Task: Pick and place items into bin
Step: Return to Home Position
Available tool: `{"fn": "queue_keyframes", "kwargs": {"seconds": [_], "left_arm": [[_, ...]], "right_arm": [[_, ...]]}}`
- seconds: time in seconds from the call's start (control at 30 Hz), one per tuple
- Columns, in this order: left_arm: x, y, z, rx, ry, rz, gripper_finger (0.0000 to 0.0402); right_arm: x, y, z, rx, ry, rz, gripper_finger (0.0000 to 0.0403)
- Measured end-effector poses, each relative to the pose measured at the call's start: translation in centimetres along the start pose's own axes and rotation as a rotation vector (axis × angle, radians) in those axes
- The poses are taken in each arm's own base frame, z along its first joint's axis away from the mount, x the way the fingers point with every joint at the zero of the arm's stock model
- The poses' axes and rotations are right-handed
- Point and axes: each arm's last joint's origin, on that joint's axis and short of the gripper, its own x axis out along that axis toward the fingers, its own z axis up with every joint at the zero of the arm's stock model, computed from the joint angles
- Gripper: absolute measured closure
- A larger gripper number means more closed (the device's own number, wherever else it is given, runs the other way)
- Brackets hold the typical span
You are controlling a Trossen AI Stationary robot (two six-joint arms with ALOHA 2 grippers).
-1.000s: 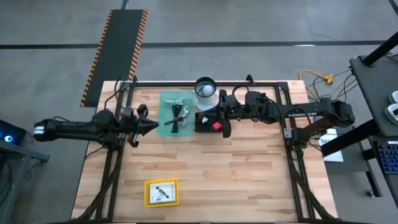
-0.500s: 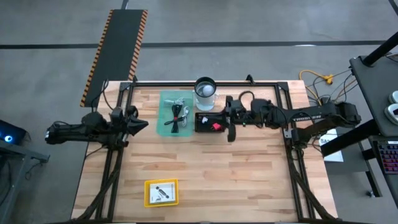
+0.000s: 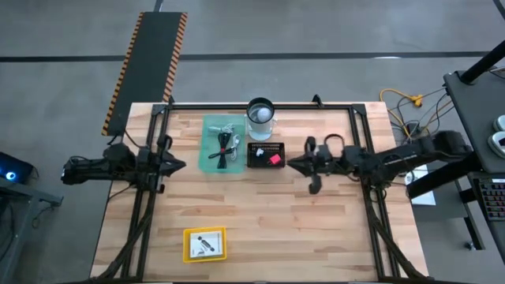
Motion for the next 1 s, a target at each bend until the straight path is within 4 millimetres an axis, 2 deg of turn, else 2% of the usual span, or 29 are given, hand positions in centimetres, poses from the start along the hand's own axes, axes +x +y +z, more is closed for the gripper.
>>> {"fn": "queue_keyframes", "kwargs": {"seconds": [0.2,0.33,0.47,0.57,0.7,0.87,1.0], "left_arm": [[-0.1,0.0,-0.4,-0.015,0.039,-0.003,0.0401],[-0.1,-0.1,-0.5,-0.017,0.053,-0.021,0.0401],[-0.2,-0.3,-1.3,-0.118,0.134,-0.068,0.0401],[-0.2,-0.4,-2.2,-0.159,0.185,-0.08,0.0401],[0.0,-0.3,-3.2,-0.156,0.159,-0.057,0.0401],[0.2,-0.3,-5.2,-0.145,0.097,-0.022,0.0401],[0.3,-0.1,-5.1,-0.114,0.092,0.043,0.0401]], "right_arm": [[-4.9,-0.4,0.4,0.014,-0.104,0.024,0.0394],[-7.1,-0.7,0.1,0.035,-0.107,0.038,0.0394],[-8.3,-1.0,-0.6,0.063,-0.024,0.03,0.0394],[-8.8,-1.0,-0.4,0.021,-0.02,0.048,0.0394],[-9.6,-1.0,-0.3,-0.051,-0.049,0.054,0.0394],[-10.7,-1.5,-1.8,-0.038,-0.076,0.056,0.0394],[-11.4,-2.0,-2.9,0.022,-0.135,0.02,0.0394]]}}
